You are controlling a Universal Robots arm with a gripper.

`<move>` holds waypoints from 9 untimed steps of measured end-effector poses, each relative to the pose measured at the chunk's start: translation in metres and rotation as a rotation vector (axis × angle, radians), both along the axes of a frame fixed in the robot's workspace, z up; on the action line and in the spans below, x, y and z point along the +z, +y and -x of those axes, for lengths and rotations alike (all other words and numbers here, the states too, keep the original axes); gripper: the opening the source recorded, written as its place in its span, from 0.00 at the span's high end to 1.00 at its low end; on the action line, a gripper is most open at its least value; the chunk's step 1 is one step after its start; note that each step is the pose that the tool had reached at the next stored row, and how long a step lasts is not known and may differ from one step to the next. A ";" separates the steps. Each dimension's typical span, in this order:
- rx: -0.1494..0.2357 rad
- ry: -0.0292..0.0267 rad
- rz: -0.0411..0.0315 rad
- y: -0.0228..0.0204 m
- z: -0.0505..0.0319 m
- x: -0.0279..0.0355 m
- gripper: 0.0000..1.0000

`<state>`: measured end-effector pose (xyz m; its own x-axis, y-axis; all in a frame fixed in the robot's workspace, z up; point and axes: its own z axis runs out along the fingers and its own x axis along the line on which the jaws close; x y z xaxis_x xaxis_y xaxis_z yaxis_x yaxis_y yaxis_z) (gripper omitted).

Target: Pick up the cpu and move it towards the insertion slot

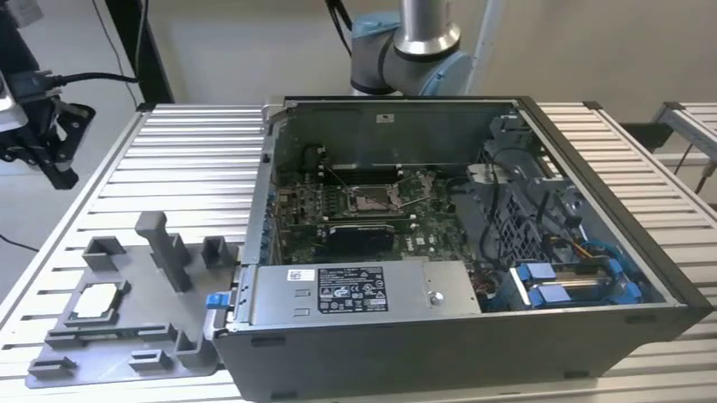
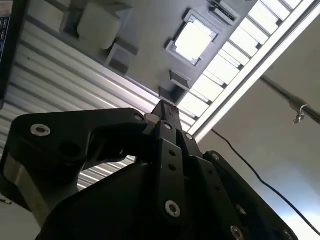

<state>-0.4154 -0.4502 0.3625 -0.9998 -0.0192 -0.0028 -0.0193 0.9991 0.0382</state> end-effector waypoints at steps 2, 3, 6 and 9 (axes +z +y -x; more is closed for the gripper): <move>0.000 0.0000 0.0000 -0.0048 0.0031 -0.0001 1.00; 0.000 0.0000 0.0000 -0.0067 0.0050 -0.0002 1.00; 0.000 -0.0003 -0.0001 -0.0121 0.0111 -0.0006 1.00; 0.000 -0.0008 0.0000 -0.0139 0.0154 -0.0009 1.00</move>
